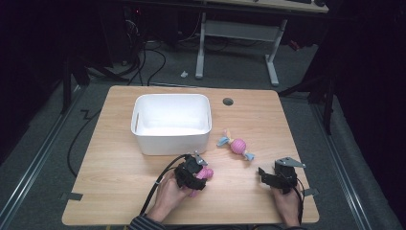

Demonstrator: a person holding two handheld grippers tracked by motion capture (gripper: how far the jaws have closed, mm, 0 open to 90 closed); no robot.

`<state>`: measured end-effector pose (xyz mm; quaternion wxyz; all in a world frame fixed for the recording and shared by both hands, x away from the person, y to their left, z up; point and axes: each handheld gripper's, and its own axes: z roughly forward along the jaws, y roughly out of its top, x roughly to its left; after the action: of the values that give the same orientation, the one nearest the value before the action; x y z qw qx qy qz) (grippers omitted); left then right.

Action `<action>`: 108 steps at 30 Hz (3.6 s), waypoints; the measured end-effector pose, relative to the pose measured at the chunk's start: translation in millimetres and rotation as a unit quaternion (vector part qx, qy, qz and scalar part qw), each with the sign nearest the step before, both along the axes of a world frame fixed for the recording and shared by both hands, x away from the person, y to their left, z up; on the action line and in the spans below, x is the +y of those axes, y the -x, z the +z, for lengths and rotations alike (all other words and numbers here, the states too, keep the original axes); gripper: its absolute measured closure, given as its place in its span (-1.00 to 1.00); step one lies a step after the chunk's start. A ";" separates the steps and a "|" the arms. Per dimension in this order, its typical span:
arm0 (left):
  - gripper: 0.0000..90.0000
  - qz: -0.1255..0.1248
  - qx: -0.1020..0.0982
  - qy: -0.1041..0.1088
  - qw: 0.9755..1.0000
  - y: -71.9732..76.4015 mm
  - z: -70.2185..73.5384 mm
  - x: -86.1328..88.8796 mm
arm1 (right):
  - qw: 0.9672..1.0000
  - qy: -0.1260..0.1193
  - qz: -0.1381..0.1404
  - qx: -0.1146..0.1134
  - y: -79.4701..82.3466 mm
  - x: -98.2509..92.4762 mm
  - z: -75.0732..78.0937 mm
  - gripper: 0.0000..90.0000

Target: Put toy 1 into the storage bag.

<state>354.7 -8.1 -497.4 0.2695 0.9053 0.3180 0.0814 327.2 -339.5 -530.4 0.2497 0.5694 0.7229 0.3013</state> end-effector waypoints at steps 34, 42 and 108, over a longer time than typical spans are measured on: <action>0.29 -0.010 -0.007 -0.003 1.000 3.0 -3.0 -4.3 | 1.000 0.000 0.000 0.000 0.0 0.0 0.0 -0.41; 0.30 -0.018 -0.014 0.002 1.000 6.4 2.4 -2.7 | 1.000 0.000 0.000 0.000 0.1 0.1 0.1 -0.41; 0.30 0.038 -0.063 0.085 0.994 3.2 130.9 105.4 | 1.000 0.000 0.009 0.002 0.5 0.7 0.1 -0.43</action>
<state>351.5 97.3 -366.6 0.3621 0.8593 0.3402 0.1212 326.7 -338.8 -530.2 0.2454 0.5634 0.7285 0.3028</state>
